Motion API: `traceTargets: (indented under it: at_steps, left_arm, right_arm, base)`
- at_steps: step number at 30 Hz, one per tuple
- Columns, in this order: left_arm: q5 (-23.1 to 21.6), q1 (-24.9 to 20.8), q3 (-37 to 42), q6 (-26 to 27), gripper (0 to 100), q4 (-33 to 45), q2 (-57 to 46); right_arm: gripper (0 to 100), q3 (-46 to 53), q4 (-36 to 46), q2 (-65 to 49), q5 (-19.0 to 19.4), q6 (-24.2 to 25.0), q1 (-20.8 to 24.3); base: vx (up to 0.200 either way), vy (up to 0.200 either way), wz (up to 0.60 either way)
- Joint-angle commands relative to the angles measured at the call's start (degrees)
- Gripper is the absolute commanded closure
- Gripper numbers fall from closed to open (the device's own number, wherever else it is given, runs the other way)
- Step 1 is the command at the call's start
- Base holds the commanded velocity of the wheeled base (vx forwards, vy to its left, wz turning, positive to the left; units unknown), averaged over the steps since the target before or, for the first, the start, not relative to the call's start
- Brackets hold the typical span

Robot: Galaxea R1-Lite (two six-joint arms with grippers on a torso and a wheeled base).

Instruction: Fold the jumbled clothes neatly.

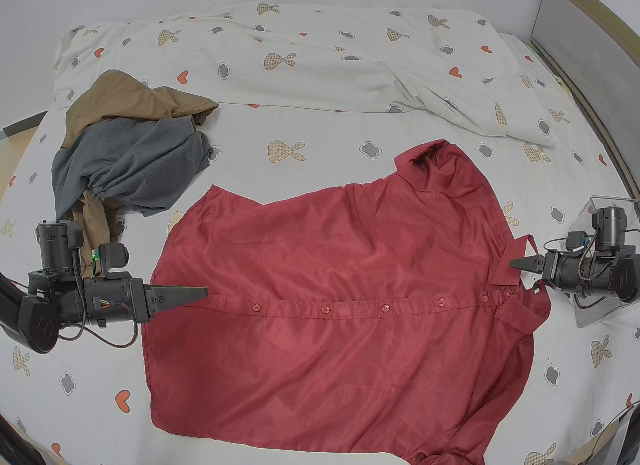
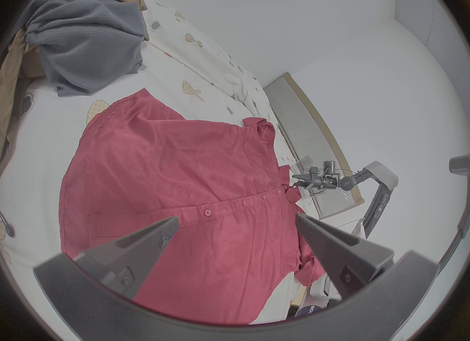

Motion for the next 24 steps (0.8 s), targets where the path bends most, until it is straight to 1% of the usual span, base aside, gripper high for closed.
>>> traceTargets:
  at_steps: [1,2,3,4,8,9,12,14,15,16,17,18,19,20,21,23,24]
  left_arm:
    - [0.0,0.0,-0.1,0.0,0,0.0,0.0]
    - [0.0,0.0,-0.1,0.0,0,0.0,0.0]
    - [0.0,0.0,-0.1,0.0,0,0.0,0.0]
    - [0.0,0.0,-0.1,0.0,0,0.0,-0.2]
    - [0.2,-0.2,-0.1,0.0,0,0.0,-0.7]
    - [0.5,-0.8,-0.1,-0.1,0,0.1,-1.5]
    - [0.9,-1.6,0.0,-0.1,0,0.6,-3.5]
    - [2.6,-3.1,0.1,-0.1,0,1.2,-5.5]
    - [2.6,-3.1,0.1,-0.1,0,1.2,-5.5]
    - [6.1,-5.0,0.1,-0.1,0,3.4,-7.9]
    - [6.4,-5.2,0.1,-0.1,0,3.6,-8.0]
    - [11.9,-8.1,0.0,0.1,0,5.9,-10.2]
    - [14.5,-9.6,-0.1,0.2,0,6.7,-10.9]
    - [20.0,-12.2,-0.2,1.0,0,7.5,-11.9]
    - [23.8,-14.1,-0.1,1.9,0,8.1,-12.4]
    - [33.6,-18.1,0.0,4.6,0,9.6,-13.1]
    - [37.9,-19.8,0.0,5.5,0,10.3,-13.2]
  right_arm:
    - [0,2.3,0.0,-14.6,-4.4,-0.1,-0.7]
    - [0,2.8,0.1,-16.9,-5.8,-0.2,-0.7]
    - [0,2.8,0.1,-16.9,-5.8,-0.2,-0.7]
    - [0,3.4,0.7,-20.9,-6.7,-0.4,-0.6]
    - [0,4.1,6.3,-26.6,-6.7,-0.4,1.0]
    - [0,4.7,8.9,-29.2,-7.0,-0.4,4.5]
    - [0,5.6,10.1,-32.1,-8.1,-0.4,9.7]
    - [0,6.1,10.3,-34.0,-10.7,-0.5,14.6]
    - [0,6.1,10.3,-34.0,-10.7,-0.5,14.6]
    - [0,6.9,10.4,-34.2,-14.7,-0.4,20.6]
    - [0,6.9,10.4,-34.2,-15.0,-0.4,21.2]
    - [0,8.0,10.4,-33.4,-20.0,-0.5,27.4]
    - [0,8.7,10.3,-32.6,-22.4,-0.6,30.6]
    - [0,9.8,10.2,-30.4,-27.0,-0.5,36.8]
    - [0,10.4,10.1,-28.4,-30.2,-0.5,40.9]
    - [0,11.4,10.1,-23.5,-38.1,-0.6,49.0]
    - [0,11.6,10.0,-21.5,-41.1,-0.6,51.8]
  base:
    - [0.000,0.000,0.00]
    - [0.000,0.000,0.00]
    - [0.000,0.000,0.00]
    - [0.000,0.000,0.00]
    - [0.000,0.000,0.00]
    - [0.000,0.000,0.00]
    - [0.000,0.000,0.00]
    - [0.000,0.000,0.00]
    - [0.000,0.000,0.00]
    - [0.000,0.000,0.00]
    - [0.000,0.000,0.00]
    - [0.000,0.000,0.00]
    - [0.000,0.000,0.00]
    - [0.000,0.000,0.00]
    - [0.000,0.000,0.00]
    - [0.000,0.000,0.00]
    - [0.000,0.000,0.00]
